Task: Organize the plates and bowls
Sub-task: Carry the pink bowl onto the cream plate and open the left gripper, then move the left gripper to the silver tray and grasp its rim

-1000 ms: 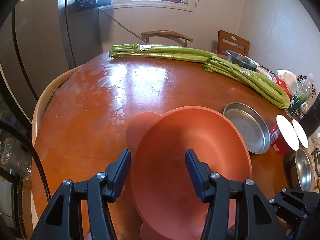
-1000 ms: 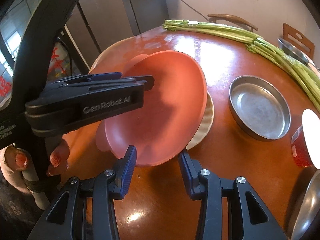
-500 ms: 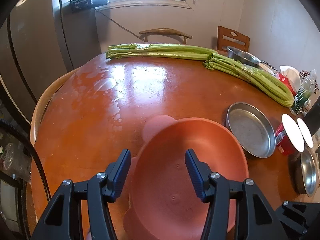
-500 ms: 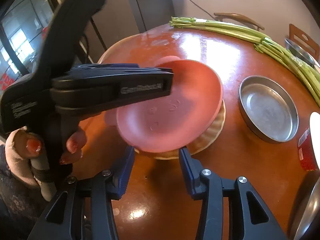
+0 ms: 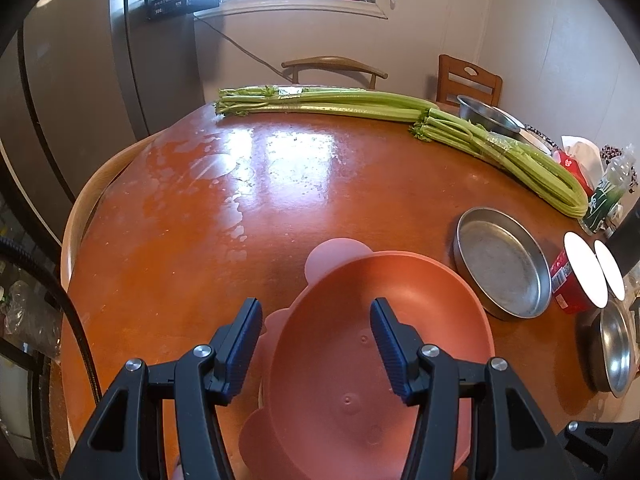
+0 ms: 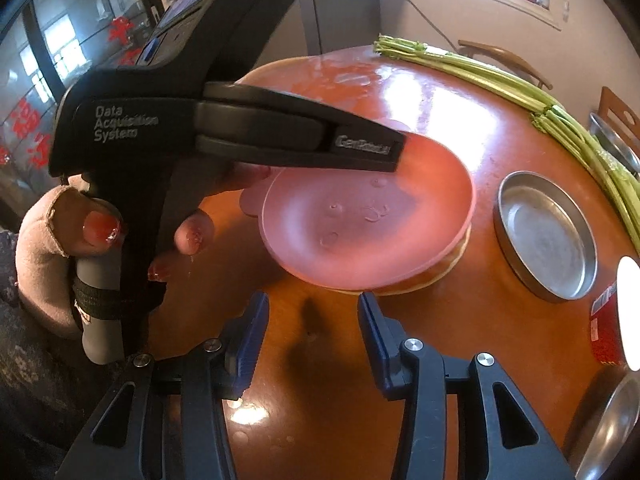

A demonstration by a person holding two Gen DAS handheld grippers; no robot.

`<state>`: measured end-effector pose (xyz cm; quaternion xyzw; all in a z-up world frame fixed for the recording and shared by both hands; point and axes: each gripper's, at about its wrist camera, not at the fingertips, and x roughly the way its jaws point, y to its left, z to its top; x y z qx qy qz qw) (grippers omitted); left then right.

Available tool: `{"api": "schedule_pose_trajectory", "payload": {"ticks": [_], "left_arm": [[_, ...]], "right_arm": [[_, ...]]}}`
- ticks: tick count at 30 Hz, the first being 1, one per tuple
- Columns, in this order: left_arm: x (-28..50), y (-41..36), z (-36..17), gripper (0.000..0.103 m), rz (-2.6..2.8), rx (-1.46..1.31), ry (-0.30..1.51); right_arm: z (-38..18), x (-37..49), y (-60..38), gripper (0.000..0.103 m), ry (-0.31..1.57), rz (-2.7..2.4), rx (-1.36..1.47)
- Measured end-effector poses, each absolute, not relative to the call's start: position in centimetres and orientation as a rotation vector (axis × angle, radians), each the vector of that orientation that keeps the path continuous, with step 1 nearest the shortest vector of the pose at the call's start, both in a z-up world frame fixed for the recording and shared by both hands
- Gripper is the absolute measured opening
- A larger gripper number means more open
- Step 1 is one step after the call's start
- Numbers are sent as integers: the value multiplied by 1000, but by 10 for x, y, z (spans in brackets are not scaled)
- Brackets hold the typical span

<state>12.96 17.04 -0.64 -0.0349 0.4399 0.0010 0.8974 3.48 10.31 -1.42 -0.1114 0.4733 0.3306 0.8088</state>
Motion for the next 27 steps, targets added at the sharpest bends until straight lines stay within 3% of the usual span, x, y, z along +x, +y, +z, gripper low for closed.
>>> {"api": "schedule_pose_trajectory", "payload": {"ticks": [27], "left_arm": [[106, 121, 46, 61, -32, -30, 841]], "right_arm": [[13, 45, -1, 48, 960, 512, 43]]}}
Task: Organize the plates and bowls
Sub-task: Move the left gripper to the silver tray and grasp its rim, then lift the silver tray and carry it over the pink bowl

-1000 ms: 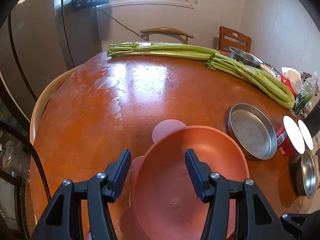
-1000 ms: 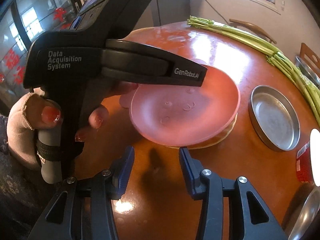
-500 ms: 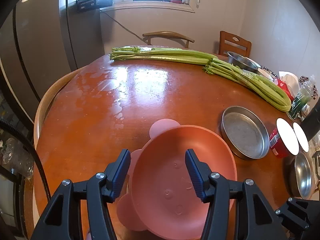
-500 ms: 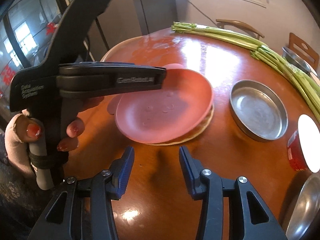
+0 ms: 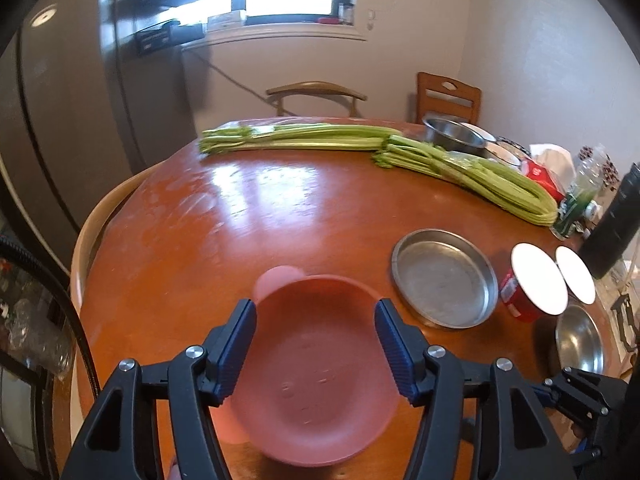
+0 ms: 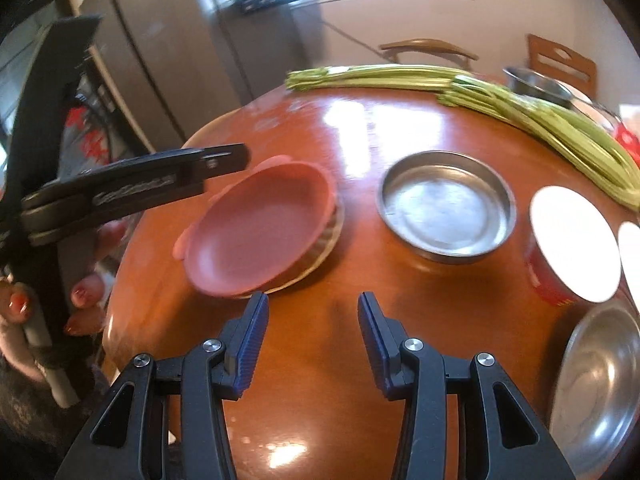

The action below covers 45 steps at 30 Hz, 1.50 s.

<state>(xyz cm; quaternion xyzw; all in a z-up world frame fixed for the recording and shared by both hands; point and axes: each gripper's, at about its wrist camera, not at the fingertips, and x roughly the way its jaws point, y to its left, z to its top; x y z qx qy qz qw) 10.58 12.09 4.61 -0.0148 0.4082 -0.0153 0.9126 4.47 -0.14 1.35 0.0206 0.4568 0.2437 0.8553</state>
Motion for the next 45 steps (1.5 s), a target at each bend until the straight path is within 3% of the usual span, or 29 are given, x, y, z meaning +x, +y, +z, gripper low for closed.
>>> {"api": "schedule_pose_trajectory", "payload": {"ticks": [18, 34, 38, 45], "left_arm": [[196, 38, 22, 61, -196, 102, 1002], [233, 24, -25, 61, -235, 103, 1114], [236, 20, -33, 48, -262, 101, 1145], [235, 19, -36, 45, -256, 112, 1139]], "right_arm": [[-9, 95, -65, 48, 1011, 251, 297], [-33, 121, -55, 48, 1024, 115, 262], [-37, 127, -53, 48, 1035, 107, 263], [-38, 132, -47, 50, 1028, 104, 235]]}}
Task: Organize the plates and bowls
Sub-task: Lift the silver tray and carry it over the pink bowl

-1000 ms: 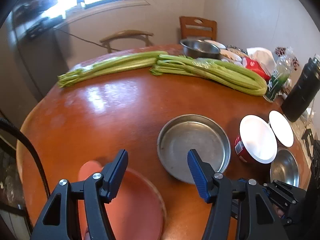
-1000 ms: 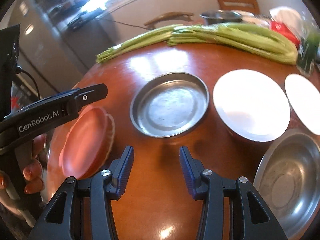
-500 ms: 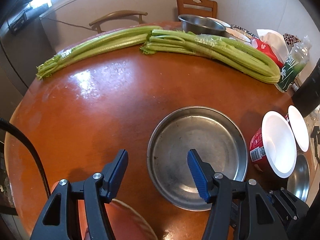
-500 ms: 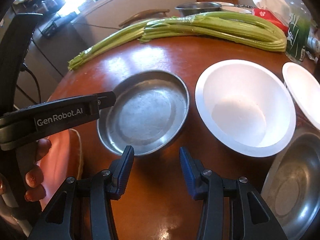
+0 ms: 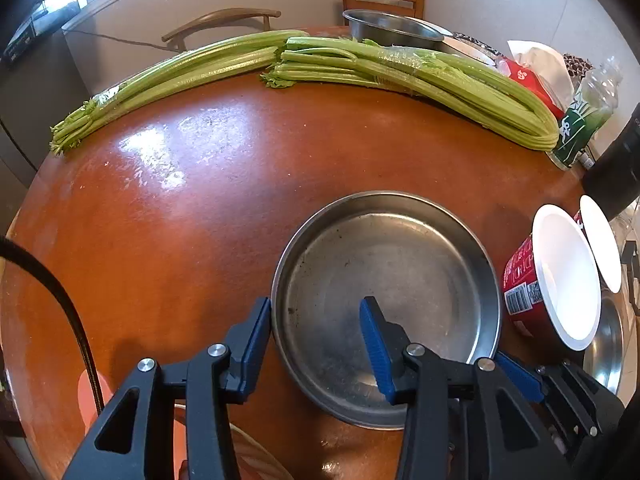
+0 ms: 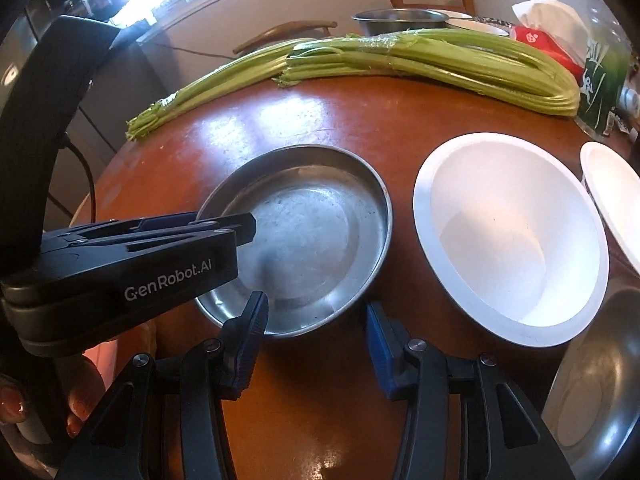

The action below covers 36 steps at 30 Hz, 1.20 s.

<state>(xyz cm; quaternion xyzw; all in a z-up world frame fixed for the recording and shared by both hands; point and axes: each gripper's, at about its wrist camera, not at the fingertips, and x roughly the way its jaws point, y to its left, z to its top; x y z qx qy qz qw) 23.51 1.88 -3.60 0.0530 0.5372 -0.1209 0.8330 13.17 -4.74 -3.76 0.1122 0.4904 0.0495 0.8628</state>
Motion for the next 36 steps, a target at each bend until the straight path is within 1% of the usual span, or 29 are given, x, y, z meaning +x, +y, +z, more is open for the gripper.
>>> {"api": "schedule_pose_trajectory", "payload": {"ticks": [5, 21, 36], "left_arm": [[228, 22, -24, 45, -247, 119, 1097], [198, 45, 12, 45, -216, 64, 1015], [156, 90, 47, 45, -136, 7, 933]], "right_arm": [[-35, 128, -45, 50, 1029, 128, 247], [6, 102, -31, 50, 905, 191, 184], [38, 75, 4, 51, 831, 312, 93]]}}
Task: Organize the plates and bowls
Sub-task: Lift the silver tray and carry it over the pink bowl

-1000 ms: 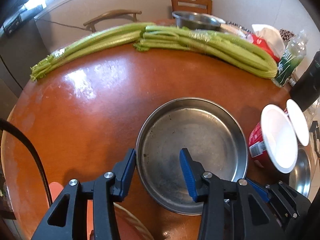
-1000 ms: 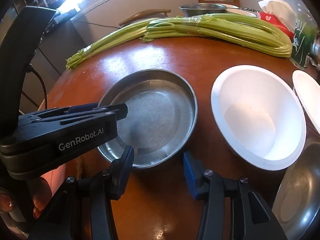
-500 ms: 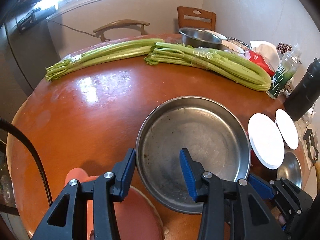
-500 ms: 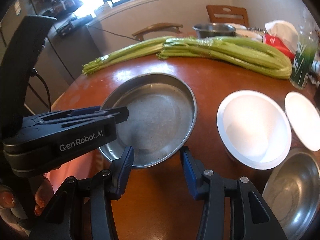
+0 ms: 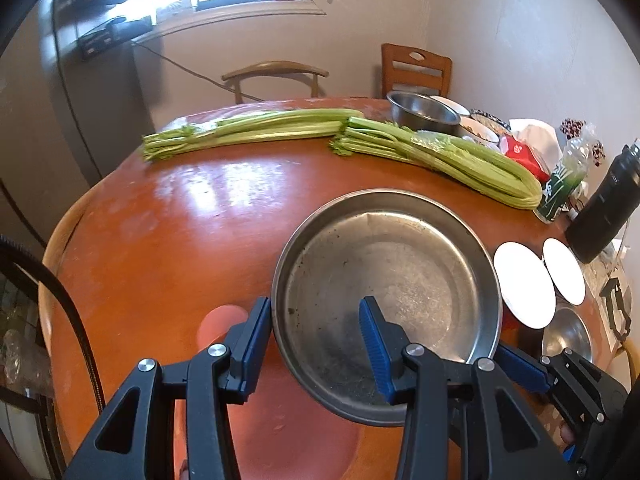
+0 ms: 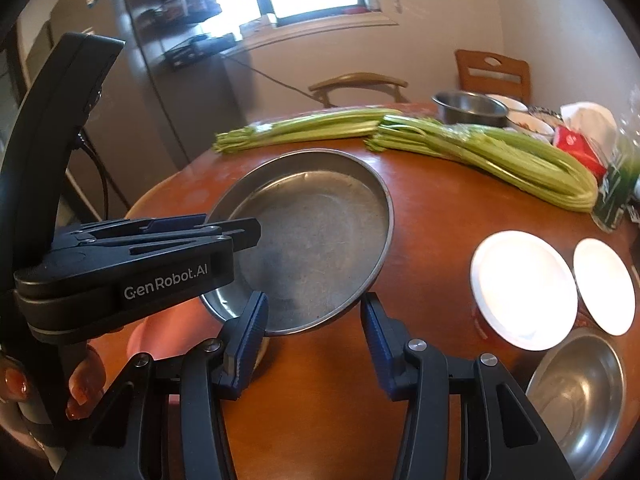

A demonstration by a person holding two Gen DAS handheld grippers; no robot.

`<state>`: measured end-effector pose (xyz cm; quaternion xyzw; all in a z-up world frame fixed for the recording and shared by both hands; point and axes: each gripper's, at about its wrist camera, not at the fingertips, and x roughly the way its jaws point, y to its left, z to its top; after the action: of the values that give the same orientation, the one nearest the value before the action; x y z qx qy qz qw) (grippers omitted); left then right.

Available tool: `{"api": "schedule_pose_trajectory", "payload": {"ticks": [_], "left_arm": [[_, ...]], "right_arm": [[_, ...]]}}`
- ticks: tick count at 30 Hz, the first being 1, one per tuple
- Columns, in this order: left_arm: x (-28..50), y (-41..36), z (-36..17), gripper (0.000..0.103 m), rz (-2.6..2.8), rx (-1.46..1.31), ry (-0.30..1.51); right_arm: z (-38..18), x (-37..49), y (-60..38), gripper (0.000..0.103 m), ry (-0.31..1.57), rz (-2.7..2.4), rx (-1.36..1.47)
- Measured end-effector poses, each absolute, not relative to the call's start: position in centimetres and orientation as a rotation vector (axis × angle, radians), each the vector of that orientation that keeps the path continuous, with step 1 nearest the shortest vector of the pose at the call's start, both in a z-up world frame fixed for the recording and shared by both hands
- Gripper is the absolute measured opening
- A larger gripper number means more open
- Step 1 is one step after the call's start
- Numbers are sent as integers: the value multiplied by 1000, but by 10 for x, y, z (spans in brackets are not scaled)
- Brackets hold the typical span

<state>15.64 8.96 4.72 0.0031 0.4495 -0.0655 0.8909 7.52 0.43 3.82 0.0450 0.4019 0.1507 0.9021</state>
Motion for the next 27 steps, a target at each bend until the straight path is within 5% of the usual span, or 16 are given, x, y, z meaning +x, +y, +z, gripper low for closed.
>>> {"api": "schedule_pose_trajectory", "payload": {"ticks": [27], "left_arm": [[86, 165, 10, 45, -6, -114, 998]], "right_arm": [[10, 35, 66, 51, 959, 516, -10]]}}
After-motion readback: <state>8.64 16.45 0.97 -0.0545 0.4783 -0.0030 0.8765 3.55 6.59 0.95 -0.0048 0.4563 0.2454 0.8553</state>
